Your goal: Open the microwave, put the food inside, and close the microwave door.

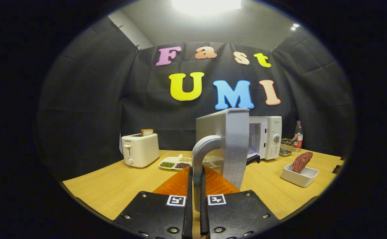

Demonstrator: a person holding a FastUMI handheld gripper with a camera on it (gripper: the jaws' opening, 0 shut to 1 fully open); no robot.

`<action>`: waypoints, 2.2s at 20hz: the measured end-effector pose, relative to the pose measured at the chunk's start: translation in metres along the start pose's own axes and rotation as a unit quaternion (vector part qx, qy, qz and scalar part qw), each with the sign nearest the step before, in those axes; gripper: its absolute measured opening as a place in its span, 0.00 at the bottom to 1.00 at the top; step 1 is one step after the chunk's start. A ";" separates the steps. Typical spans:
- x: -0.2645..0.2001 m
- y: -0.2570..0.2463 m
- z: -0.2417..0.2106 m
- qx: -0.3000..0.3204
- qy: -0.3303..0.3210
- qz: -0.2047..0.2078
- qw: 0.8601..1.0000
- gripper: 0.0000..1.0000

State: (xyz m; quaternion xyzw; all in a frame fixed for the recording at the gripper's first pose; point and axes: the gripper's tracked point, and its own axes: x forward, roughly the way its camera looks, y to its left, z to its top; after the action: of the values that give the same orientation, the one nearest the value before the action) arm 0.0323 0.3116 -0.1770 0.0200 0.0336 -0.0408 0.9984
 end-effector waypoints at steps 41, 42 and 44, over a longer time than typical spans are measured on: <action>0.079 -0.396 -0.067 0.104 0.172 0.129 0.971 0.70; 0.074 -0.390 -0.065 0.122 0.182 0.149 0.964 0.65; 0.078 -0.379 -0.069 0.140 0.181 0.172 0.958 0.62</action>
State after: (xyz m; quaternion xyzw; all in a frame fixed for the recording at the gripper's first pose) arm 0.0743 -0.0694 -0.2658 0.1725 0.2033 0.1315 0.9548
